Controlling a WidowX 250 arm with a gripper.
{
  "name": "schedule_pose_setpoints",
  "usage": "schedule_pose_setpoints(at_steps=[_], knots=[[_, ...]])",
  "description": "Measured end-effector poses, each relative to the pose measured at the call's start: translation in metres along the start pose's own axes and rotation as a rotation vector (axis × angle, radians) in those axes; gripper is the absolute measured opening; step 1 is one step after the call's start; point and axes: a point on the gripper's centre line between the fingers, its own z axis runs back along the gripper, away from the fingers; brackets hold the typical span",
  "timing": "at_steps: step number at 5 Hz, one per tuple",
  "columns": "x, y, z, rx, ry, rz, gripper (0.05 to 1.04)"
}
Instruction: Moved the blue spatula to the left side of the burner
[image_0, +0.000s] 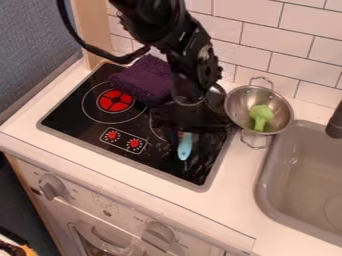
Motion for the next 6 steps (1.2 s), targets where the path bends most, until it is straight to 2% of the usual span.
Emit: schedule_pose_setpoints(at_steps=[1,2,5,6], knots=[[0.003,0.004,-0.002,-0.006,0.003,0.009,0.386],[0.003,0.003,-0.002,-0.008,-0.001,0.004,0.336],[-0.002,0.008,0.006,-0.016,-0.010,-0.018,0.336],[0.010,0.019,0.030,-0.049,-0.046,-0.007,0.336]])
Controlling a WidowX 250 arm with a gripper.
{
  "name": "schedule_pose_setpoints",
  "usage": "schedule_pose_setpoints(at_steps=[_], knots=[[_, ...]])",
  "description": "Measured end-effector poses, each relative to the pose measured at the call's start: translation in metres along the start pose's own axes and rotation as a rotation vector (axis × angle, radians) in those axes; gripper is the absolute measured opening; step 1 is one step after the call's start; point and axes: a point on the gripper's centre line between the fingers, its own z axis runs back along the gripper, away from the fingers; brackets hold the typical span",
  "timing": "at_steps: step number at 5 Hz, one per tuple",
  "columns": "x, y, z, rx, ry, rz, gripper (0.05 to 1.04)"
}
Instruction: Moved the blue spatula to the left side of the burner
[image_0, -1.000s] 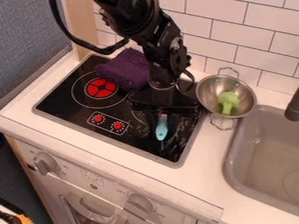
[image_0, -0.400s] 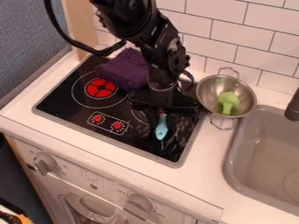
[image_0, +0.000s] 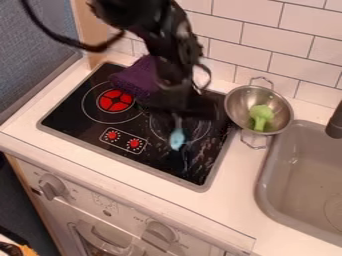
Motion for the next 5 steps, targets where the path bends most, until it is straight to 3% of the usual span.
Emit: schedule_pose_setpoints(at_steps=[1,3,5], knots=[[0.014,0.008,0.023,-0.020,-0.014,-0.017,0.336],[0.045,0.064,0.057,-0.018,-0.062,-0.059,0.336],[0.052,0.124,0.049,0.053,-0.037,-0.097,0.336]])
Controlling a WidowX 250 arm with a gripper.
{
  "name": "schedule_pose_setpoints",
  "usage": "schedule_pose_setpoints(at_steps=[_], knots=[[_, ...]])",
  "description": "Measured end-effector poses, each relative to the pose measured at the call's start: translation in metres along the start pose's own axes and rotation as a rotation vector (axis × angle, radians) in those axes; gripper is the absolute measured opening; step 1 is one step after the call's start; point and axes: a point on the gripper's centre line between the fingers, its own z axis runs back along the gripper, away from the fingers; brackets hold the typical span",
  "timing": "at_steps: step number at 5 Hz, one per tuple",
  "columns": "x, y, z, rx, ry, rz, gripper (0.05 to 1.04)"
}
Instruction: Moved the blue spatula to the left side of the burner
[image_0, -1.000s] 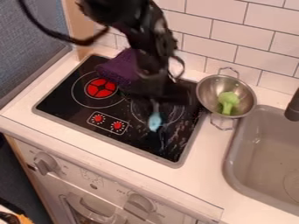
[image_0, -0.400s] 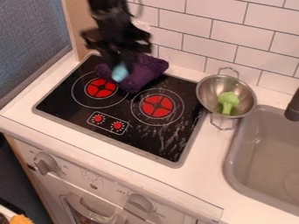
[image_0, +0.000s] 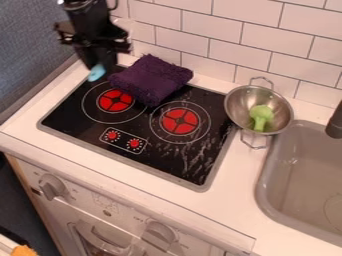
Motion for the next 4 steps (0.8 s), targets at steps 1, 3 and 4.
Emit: schedule_pose_setpoints(at_steps=[1,3,4], knots=[[-0.007,0.030,-0.014,0.039,0.021,0.020,0.336],[-0.019,0.052,-0.051,0.073,0.058,0.013,0.336],[-0.026,0.052,-0.066,0.069,0.076,-0.005,0.336]])
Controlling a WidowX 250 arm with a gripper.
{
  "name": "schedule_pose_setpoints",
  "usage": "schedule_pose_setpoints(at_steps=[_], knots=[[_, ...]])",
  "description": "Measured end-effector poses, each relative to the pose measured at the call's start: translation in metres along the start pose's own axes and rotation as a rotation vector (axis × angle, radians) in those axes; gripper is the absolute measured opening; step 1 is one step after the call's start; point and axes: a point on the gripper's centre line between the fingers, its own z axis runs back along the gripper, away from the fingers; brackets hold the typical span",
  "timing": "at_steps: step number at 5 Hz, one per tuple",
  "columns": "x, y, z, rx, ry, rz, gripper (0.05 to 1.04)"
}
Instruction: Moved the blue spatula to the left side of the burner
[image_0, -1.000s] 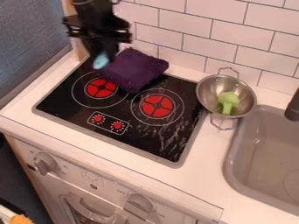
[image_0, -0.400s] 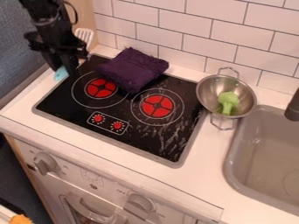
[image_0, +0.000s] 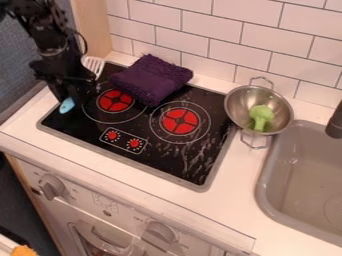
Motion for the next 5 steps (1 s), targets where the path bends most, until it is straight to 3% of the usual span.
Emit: schedule_pose_setpoints(at_steps=[1,3,5], knots=[[-0.0047,-0.0023,-0.0098,-0.003,0.005,-0.009,0.406],[-0.0054,0.0022,-0.0119,0.024,-0.005,0.060,0.953],[-0.0069,-0.0028,-0.0104,0.002,-0.003,0.067,0.995]])
